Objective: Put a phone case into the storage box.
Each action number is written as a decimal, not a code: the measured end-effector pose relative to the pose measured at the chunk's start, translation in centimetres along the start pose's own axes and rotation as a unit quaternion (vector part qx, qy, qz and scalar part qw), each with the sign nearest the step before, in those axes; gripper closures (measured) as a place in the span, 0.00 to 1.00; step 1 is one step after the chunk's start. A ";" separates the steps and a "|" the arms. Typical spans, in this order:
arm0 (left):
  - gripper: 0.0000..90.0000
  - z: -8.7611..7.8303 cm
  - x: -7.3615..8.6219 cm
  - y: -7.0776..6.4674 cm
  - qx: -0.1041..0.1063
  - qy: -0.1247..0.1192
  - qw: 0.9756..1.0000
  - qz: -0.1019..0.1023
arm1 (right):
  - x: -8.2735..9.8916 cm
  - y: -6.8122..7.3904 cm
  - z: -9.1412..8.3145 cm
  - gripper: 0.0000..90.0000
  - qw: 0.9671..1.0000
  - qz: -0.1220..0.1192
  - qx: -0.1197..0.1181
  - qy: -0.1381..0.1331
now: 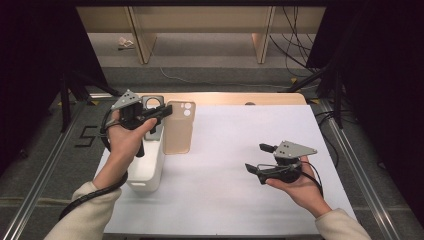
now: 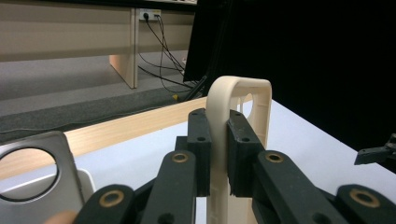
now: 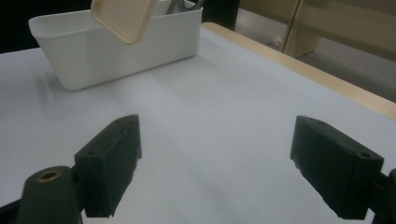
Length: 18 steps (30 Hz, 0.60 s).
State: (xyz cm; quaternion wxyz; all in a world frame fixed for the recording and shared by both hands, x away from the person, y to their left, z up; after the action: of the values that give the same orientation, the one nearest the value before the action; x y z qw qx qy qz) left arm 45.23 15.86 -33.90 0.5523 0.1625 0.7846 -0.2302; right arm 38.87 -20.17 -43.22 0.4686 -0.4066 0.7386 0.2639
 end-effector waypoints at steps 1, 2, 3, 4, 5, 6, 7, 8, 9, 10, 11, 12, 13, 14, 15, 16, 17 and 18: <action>0.90 0.0 0.0 0.1 -0.001 -0.001 1.000 0.000 | 0.0 0.0 -0.1 0.19 1.000 0.001 0.003 -0.003; 0.90 -0.1 0.0 0.2 -0.002 -0.001 1.000 -0.001 | -0.1 -0.1 -0.1 0.19 1.000 0.001 0.006 -0.006; 0.90 -0.1 0.0 0.3 -0.003 -0.001 1.000 -0.001 | -0.1 -0.2 -0.2 0.19 1.000 0.003 0.009 -0.010; 0.90 -0.2 0.0 0.4 -0.004 -0.001 1.000 -0.001 | -0.2 -0.2 -0.3 0.20 1.000 0.006 0.012 -0.014; 0.90 -0.2 0.0 0.4 -0.004 -0.002 1.000 -0.002 | -0.2 -0.3 -0.3 0.20 1.000 0.008 0.016 -0.019; 0.90 -0.3 0.0 0.5 -0.005 -0.003 1.000 -0.002 | -0.2 -0.4 -0.4 0.19 0.999 0.010 0.020 -0.024; 0.90 -0.3 0.0 0.6 -0.007 -0.004 1.000 -0.003 | -0.3 -0.5 -0.5 0.19 0.999 0.010 0.024 -0.026; 0.90 -0.4 0.0 0.7 -0.007 -0.006 1.000 -0.005 | -0.3 -0.5 -0.6 0.19 0.999 0.012 0.027 -0.029; 0.90 -0.4 -0.1 0.8 -0.009 -0.007 1.000 -0.006 | -0.3 -0.6 -0.6 0.19 0.999 0.014 0.028 -0.033; 0.90 -0.5 -0.1 0.9 -0.010 -0.008 1.000 -0.007 | -0.4 -0.6 -0.6 0.19 0.999 0.015 0.029 -0.036; 0.90 -0.5 -0.1 1.0 -0.010 -0.009 1.000 -0.006 | -0.4 -0.6 -0.6 0.19 0.999 0.015 0.032 -0.037; 0.90 -0.5 -0.2 1.1 -0.012 -0.010 1.000 -0.006 | -0.4 -0.6 -0.7 0.19 0.999 0.015 0.033 -0.037; 0.90 -0.5 -0.2 1.2 -0.012 -0.010 1.000 -0.005 | -0.4 -0.7 -0.7 0.19 0.999 0.014 0.036 -0.038; 0.90 -0.5 -0.3 1.3 -0.014 -0.011 1.000 -0.004 | -0.4 -0.7 -0.7 0.19 0.998 0.014 0.037 -0.039; 0.90 -0.6 -0.3 1.4 -0.015 -0.013 1.000 -0.001 | -0.4 -0.7 -0.7 0.19 0.998 0.015 0.038 -0.040; 0.90 -0.6 -0.3 1.4 -0.016 -0.013 1.000 -0.001 | -0.5 -0.7 -0.8 0.19 0.998 0.016 0.040 -0.043; 0.90 -0.6 -0.4 1.6 -0.017 -0.015 1.000 0.001 | -0.5 -0.7 -0.8 0.19 0.998 0.017 0.041 -0.043; 0.90 -0.6 -0.4 1.7 -0.018 -0.016 1.000 0.000 | -0.5 -0.8 -0.8 0.19 0.998 0.017 0.042 -0.044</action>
State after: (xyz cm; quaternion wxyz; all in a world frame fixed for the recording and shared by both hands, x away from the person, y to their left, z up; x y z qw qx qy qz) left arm 45.73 17.60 -33.68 0.5674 0.1489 0.7798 -0.2187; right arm 39.24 -21.07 -42.45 0.5126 -0.3622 0.7346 0.2577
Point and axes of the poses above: each handheld gripper's, and its own axes: z roughly forward along the jaws, x roughly out of its underside, y roughly to its left, the point moved 4 cm from there along z, roughly forward along the jaws, and after that the axes turned 6 degrees about -x, right-handed, at the moved point
